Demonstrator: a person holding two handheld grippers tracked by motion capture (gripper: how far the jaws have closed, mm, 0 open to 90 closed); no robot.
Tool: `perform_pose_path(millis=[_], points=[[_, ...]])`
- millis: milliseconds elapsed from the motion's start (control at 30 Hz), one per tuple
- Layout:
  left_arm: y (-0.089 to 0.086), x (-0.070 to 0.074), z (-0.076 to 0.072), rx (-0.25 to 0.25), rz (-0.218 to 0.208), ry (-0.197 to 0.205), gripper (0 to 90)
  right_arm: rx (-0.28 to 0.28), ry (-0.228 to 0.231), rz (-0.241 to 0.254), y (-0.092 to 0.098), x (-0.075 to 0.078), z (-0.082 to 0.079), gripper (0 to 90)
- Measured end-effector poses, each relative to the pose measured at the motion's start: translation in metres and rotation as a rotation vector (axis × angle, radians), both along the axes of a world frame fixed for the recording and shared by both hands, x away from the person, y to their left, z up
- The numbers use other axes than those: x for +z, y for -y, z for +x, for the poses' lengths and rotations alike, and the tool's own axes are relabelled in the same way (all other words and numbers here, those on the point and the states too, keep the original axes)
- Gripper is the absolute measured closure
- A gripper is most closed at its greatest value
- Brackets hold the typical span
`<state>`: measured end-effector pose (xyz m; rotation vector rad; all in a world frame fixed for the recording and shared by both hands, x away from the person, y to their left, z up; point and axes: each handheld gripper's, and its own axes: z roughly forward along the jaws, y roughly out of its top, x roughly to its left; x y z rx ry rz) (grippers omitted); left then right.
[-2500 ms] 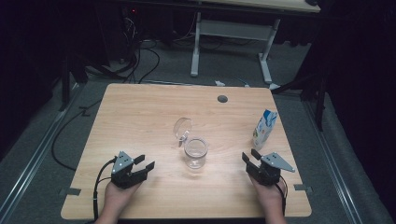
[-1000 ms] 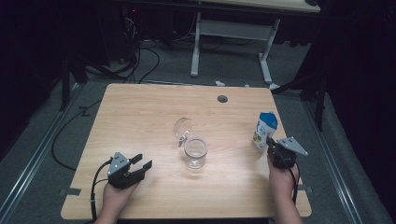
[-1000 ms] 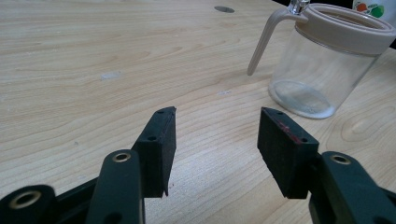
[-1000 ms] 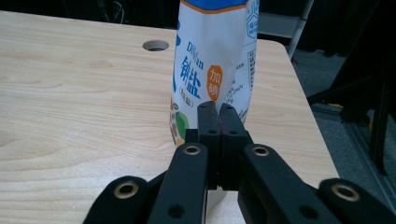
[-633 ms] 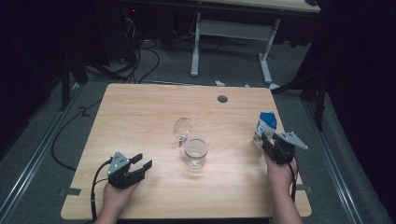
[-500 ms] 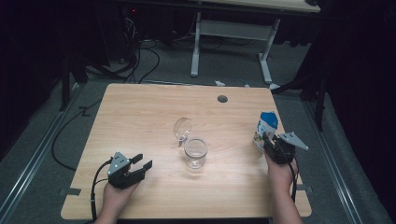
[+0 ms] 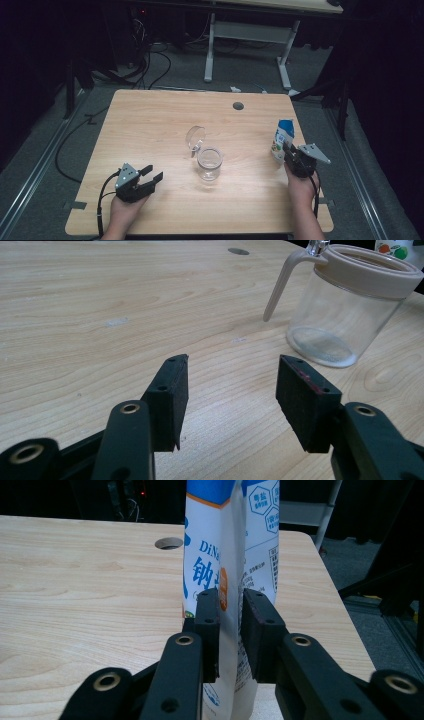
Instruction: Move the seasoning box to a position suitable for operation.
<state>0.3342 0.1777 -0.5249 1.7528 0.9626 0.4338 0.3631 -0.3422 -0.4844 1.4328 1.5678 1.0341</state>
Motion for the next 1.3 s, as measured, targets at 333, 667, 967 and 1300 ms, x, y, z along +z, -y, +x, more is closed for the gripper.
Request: perform_pose_path(millis=[333,667,967,1300], points=[[0.0,-0.001,0.0,-0.001,0.0,0.001,46.9,0.01,-0.001,0.013,0.003,-0.006,-0.002,78.1],[0.0,-0.001,0.0,-0.002,-0.004,0.002,46.9,0.025,0.005,-0.022,0.001,-0.002,-0.003,90.0],[0.001,-0.001,-0.001,-0.01,-0.005,0.009,46.7,0.063,-0.027,0.0,0.005,0.002,0.0,90.0],[0.0,0.0,-0.002,-0.019,-0.014,0.026,45.5,0.107,-0.059,-0.004,0.0,0.013,-0.002,90.0]])
